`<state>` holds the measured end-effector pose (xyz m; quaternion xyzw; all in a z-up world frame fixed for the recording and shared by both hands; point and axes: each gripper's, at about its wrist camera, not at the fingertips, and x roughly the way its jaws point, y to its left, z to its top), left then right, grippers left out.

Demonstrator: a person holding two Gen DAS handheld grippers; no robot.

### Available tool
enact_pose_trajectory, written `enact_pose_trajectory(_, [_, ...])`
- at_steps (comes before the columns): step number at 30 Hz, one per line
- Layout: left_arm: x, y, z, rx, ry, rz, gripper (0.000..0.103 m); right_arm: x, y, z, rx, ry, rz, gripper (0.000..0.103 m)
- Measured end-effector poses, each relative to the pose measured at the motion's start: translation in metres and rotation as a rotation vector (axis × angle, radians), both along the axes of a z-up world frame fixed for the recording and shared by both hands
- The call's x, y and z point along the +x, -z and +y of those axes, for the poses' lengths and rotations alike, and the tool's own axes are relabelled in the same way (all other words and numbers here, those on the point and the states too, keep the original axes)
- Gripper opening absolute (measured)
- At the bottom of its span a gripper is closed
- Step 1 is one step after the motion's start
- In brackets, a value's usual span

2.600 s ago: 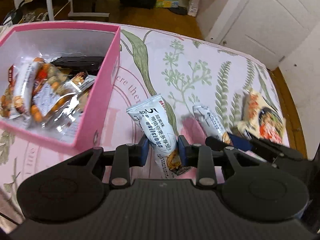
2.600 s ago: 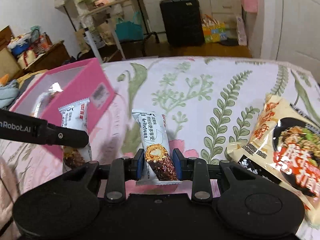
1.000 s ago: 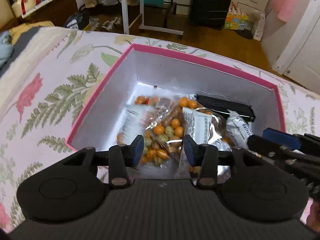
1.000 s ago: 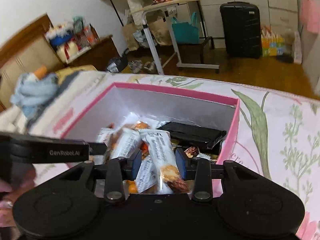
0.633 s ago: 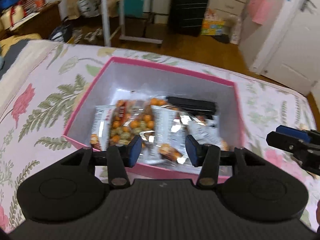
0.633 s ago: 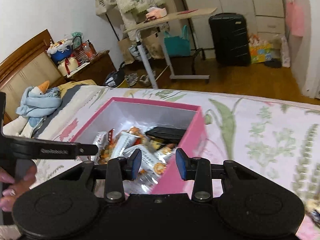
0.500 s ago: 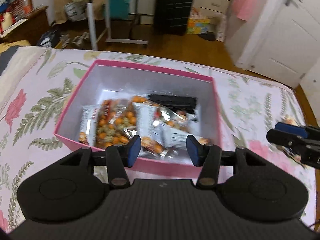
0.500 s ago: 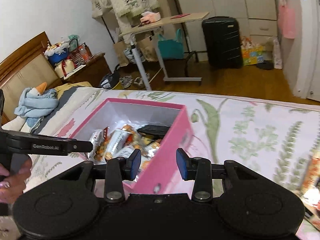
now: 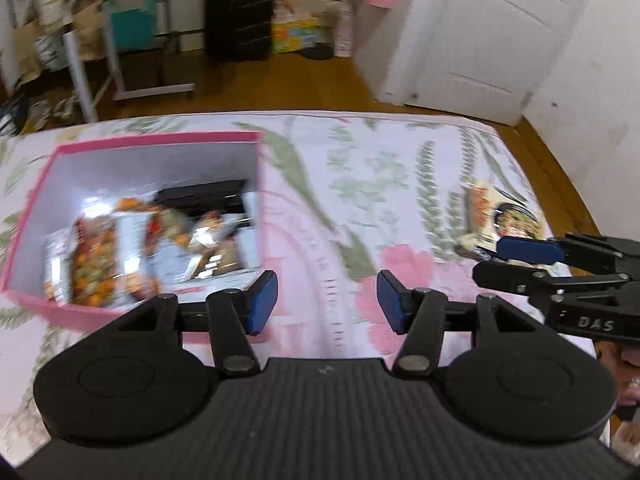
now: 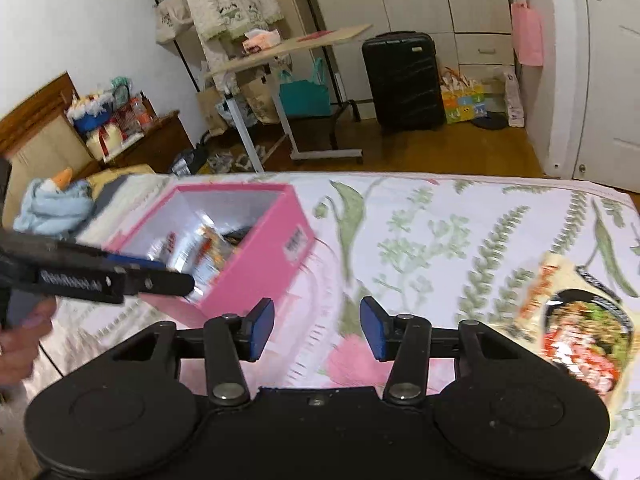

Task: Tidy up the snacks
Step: 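Grasp the large instant-noodle bag with the right gripper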

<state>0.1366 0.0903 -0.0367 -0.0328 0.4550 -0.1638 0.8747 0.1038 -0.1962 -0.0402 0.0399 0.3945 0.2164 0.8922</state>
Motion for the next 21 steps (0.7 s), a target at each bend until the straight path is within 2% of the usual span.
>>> enact_pose_trajectory(3, [0.010,0.006,-0.024,-0.014,0.048,0.009,0.058,-0.004,0.002,-0.030,-0.035,0.008,-0.048,0.062])
enact_pose_trajectory(5, [0.016,0.011,-0.041,-0.011,0.075,0.000,0.061,-0.006,0.004,-0.057,-0.007,0.050,-0.088,0.068])
enact_pose_trajectory(7, [0.026,0.019,-0.060,-0.015,0.104,-0.004,0.061,-0.005,0.010,-0.085,0.024,0.127,-0.099,0.073])
enact_pose_trajectory(10, [0.044,0.037,-0.090,-0.033,0.134,-0.008,0.062,-0.003,0.026,-0.121,0.031,0.245,-0.114,0.075])
enact_pose_trajectory(15, [0.069,0.074,-0.133,-0.055,0.143,0.004,0.062,0.004,0.059,-0.165,-0.006,0.383,-0.089,0.077])
enact_pose_trajectory(21, [0.085,0.103,-0.183,-0.139,0.211,0.041,0.062,0.007,0.095,-0.207,0.054,0.502,-0.014,0.080])
